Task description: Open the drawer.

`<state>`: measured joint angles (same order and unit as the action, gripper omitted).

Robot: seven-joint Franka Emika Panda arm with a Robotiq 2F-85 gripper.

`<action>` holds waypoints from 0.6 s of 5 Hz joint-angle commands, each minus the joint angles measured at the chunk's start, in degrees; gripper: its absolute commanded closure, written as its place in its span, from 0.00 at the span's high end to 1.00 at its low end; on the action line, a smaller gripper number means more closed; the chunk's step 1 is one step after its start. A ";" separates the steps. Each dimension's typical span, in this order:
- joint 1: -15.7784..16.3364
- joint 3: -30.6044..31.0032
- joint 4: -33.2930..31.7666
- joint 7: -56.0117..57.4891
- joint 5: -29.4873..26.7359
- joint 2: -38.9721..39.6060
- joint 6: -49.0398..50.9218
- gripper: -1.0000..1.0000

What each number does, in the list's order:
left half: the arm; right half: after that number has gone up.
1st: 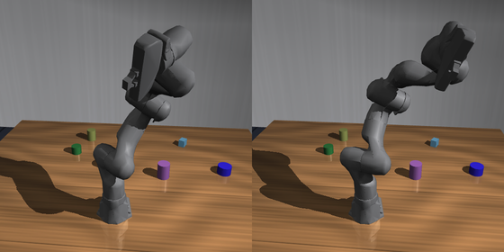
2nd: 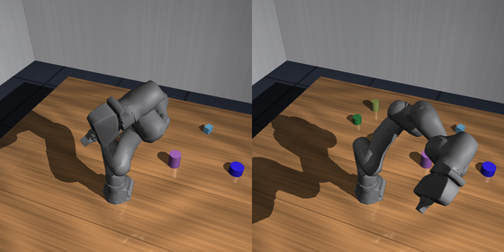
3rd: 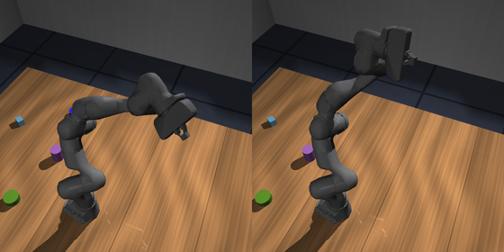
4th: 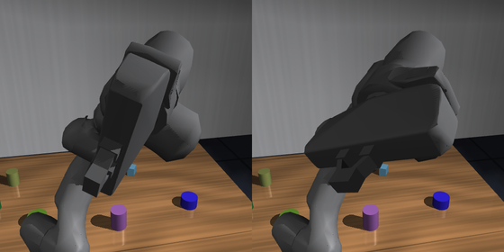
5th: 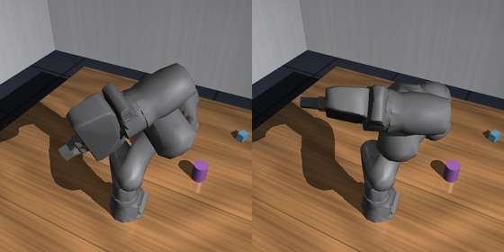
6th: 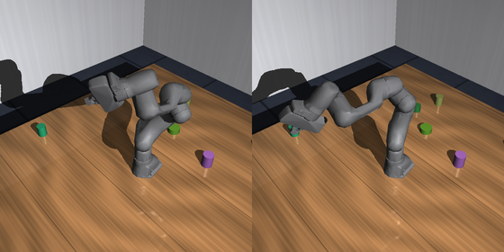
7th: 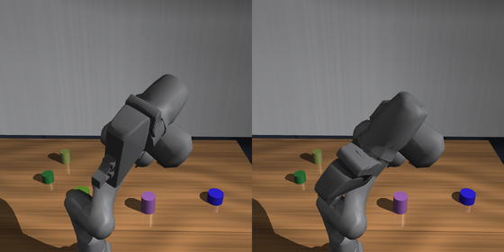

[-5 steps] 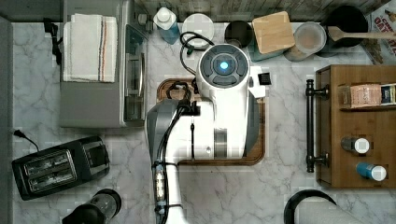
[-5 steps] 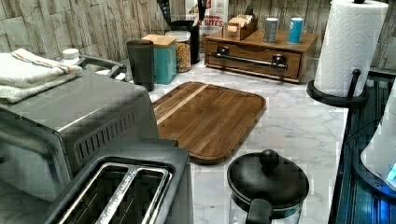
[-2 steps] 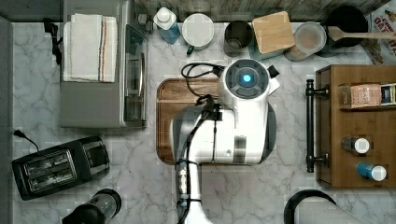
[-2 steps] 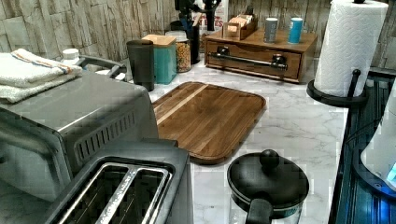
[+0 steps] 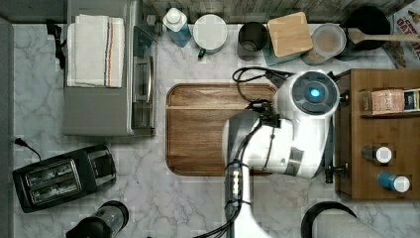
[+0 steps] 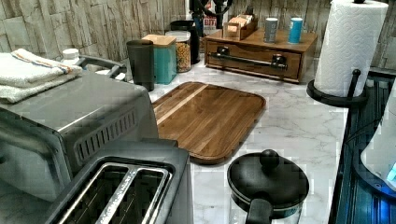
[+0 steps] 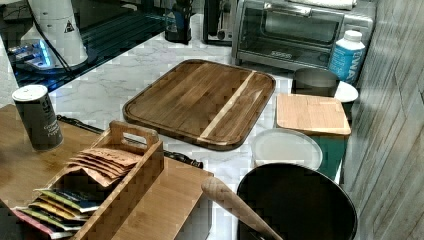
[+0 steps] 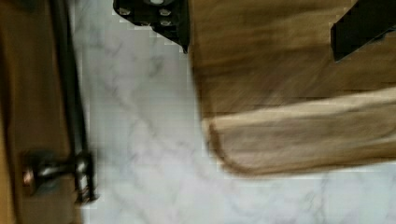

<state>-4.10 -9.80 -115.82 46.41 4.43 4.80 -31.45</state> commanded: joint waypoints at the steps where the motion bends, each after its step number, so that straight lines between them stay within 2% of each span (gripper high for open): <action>1: -4.78 -3.89 -3.55 10.75 5.20 0.46 -12.39 1.00; 3: -5.25 -6.69 -8.49 15.77 6.37 2.15 -22.70 1.00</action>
<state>-8.30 -16.23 -120.63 55.65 8.17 6.49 -51.70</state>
